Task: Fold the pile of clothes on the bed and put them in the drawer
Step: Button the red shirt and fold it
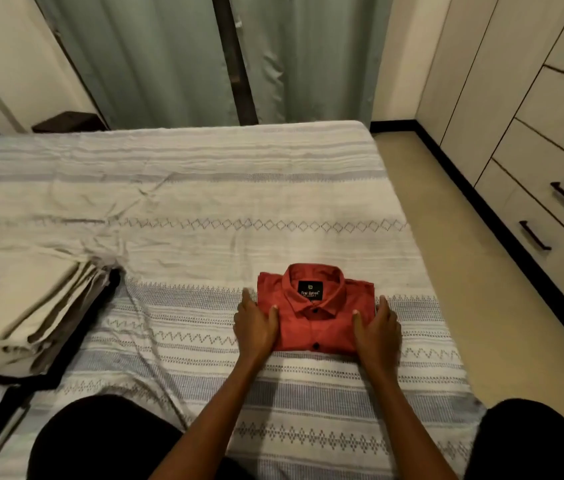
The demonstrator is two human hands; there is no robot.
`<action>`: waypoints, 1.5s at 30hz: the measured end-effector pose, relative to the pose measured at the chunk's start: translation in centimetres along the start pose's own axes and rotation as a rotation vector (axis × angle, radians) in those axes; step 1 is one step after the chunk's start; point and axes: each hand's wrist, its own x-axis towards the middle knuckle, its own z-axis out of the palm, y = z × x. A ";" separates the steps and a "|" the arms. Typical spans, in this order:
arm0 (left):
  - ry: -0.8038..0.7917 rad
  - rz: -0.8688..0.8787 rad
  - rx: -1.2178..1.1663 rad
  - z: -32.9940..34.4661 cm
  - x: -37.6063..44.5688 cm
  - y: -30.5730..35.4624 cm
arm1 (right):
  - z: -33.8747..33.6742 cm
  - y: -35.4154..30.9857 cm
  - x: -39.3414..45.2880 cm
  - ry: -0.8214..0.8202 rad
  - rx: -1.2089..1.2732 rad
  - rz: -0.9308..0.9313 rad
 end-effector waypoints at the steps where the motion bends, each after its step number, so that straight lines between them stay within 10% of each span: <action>1: -0.037 -0.103 -0.094 -0.1 0.5 0.2 | -0.5 -0.2 0.3 -0.039 0.043 0.063; 8: -0.320 -0.324 -0.426 -2.9 1.8 2.1 | -3.0 -2.2 2.6 -0.383 0.493 0.369; 14: -0.409 -0.308 -0.551 -7.1 1.0 0.2 | -2.5 -5.6 0.8 -0.427 0.537 0.280; 26: 0.413 -0.170 -0.716 -30.0 -3.8 -14.8 | 6.2 -29.5 -13.8 -0.928 0.749 -0.124; 35: 0.896 -0.435 -0.755 -44.6 -11.5 -30.6 | 17.4 -46.0 -30.6 -1.351 0.549 -0.509; 45: 0.975 -0.626 -0.650 -50.6 -12.5 -42.7 | 31.7 -55.3 -42.1 -1.378 0.295 -0.780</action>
